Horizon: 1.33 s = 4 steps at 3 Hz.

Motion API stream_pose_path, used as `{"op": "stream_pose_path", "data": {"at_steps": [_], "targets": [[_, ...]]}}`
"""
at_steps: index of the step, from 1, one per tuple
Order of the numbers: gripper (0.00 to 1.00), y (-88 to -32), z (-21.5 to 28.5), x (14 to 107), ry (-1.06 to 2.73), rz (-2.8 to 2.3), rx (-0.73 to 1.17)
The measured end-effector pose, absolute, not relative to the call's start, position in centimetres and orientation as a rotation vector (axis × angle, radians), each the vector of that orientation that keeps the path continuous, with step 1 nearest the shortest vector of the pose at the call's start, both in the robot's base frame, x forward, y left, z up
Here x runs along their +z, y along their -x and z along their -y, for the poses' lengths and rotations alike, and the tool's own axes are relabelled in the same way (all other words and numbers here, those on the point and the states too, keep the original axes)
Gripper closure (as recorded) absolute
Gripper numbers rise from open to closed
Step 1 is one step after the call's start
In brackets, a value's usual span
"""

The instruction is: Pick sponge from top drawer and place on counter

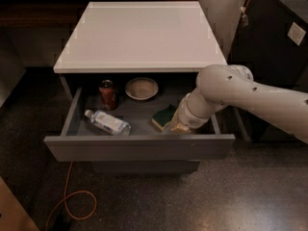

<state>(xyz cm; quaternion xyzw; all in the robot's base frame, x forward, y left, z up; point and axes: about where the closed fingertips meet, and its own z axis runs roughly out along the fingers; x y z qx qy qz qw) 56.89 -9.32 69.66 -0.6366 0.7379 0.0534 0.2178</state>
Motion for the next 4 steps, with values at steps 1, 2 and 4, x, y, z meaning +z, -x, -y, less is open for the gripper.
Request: {"op": "stream_pose_path", "data": {"at_steps": [1, 2, 4], "targets": [[0.6, -58.6, 10.0, 69.9, 1.789, -2.045, 0.095], [0.38, -60.8, 10.4, 69.8, 1.829, -2.037, 0.046], [0.0, -65.6, 10.2, 67.9, 2.05, -1.932, -0.078]]}}
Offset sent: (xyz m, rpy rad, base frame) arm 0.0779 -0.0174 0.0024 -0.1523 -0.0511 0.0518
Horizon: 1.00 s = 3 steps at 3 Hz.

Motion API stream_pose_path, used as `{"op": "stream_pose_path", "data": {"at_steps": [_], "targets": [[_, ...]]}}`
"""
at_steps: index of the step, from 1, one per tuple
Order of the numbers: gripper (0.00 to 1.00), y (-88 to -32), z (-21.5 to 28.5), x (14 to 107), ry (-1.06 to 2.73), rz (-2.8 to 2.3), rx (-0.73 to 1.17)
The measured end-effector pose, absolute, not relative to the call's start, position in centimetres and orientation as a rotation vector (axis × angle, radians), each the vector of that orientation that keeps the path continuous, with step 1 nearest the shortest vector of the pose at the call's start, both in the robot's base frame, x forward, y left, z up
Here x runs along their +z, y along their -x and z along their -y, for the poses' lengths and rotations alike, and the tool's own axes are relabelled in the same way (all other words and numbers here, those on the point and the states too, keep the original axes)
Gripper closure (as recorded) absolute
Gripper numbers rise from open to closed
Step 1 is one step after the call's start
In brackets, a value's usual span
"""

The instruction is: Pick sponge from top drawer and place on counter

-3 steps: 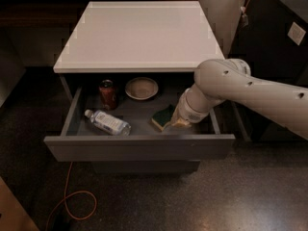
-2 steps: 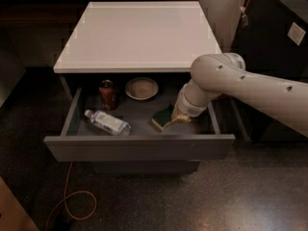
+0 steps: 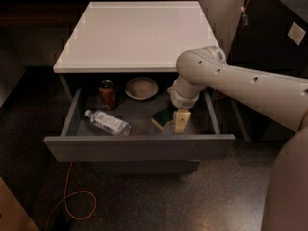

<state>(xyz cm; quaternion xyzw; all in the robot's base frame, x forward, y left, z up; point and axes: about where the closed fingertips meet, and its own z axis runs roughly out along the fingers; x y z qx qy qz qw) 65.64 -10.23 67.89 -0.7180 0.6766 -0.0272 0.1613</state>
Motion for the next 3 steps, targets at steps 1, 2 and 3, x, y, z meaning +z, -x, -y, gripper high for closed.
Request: {"op": "stream_pose_path", "data": {"at_steps": [1, 2, 3], "targets": [[0.0, -66.8, 9.3, 66.6, 2.241, -1.785, -0.123], [0.0, -67.2, 8.8, 65.5, 2.377, -1.685, -0.142], [0.0, -67.7, 9.0, 63.8, 2.486, -1.631, -0.132]]}}
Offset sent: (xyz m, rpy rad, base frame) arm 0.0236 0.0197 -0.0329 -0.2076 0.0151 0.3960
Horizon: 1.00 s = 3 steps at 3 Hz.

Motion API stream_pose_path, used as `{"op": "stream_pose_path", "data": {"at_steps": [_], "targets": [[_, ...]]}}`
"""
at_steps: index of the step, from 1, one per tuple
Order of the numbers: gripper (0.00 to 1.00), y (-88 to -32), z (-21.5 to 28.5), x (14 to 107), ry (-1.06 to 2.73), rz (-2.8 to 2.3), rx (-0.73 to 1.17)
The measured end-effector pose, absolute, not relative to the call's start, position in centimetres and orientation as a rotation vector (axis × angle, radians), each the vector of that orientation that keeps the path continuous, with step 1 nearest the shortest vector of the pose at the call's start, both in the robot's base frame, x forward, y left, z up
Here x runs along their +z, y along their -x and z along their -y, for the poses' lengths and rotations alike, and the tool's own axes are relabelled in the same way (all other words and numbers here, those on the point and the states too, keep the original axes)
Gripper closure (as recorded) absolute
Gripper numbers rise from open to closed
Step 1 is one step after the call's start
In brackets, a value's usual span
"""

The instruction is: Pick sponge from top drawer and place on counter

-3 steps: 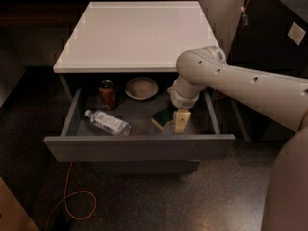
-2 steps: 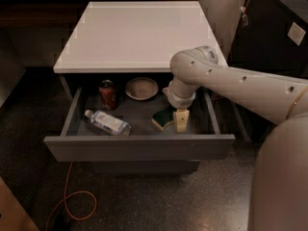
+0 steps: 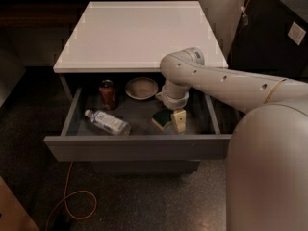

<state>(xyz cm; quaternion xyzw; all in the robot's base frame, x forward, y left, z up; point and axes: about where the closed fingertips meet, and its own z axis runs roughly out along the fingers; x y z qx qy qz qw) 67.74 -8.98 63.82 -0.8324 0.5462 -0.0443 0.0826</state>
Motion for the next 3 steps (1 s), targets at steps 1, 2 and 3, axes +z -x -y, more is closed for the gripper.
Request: {"op": "stream_pose_path", "data": {"at_steps": [1, 2, 3], "targets": [[0.0, -67.6, 9.1, 62.4, 2.561, -1.605, -0.096], [0.18, -67.1, 9.1, 61.3, 2.61, -1.592, -0.053], [0.47, -66.6, 8.9, 61.3, 2.615, -1.596, -0.026]]}}
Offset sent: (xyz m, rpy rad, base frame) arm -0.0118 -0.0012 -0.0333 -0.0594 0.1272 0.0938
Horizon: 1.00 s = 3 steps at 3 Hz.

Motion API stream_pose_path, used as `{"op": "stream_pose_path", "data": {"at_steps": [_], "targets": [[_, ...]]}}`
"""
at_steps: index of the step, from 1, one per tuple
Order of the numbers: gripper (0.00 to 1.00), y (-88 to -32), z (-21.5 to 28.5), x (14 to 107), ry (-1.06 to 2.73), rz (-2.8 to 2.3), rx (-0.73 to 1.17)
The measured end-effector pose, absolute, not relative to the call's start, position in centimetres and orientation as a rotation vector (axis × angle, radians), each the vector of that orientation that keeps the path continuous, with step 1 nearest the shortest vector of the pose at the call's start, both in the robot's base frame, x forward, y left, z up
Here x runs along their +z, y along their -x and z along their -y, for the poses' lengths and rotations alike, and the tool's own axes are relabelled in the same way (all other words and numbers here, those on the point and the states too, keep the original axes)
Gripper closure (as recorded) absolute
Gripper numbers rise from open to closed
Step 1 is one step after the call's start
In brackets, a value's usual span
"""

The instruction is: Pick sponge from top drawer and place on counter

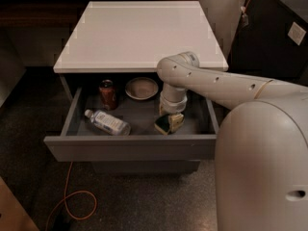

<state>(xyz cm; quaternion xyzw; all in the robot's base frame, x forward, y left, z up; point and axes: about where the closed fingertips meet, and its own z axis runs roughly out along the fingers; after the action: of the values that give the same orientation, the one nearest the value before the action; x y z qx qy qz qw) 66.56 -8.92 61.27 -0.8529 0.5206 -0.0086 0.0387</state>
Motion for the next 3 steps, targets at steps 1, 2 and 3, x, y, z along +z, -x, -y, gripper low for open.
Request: {"op": "stream_pose_path", "data": {"at_steps": [1, 2, 3], "targets": [[0.78, -66.2, 8.5, 62.8, 2.58, -1.605, -0.022], [1.0, -65.8, 8.0, 66.2, 2.517, -1.603, -0.053], [1.0, -64.9, 7.3, 70.4, 2.454, -1.604, -0.061]]}}
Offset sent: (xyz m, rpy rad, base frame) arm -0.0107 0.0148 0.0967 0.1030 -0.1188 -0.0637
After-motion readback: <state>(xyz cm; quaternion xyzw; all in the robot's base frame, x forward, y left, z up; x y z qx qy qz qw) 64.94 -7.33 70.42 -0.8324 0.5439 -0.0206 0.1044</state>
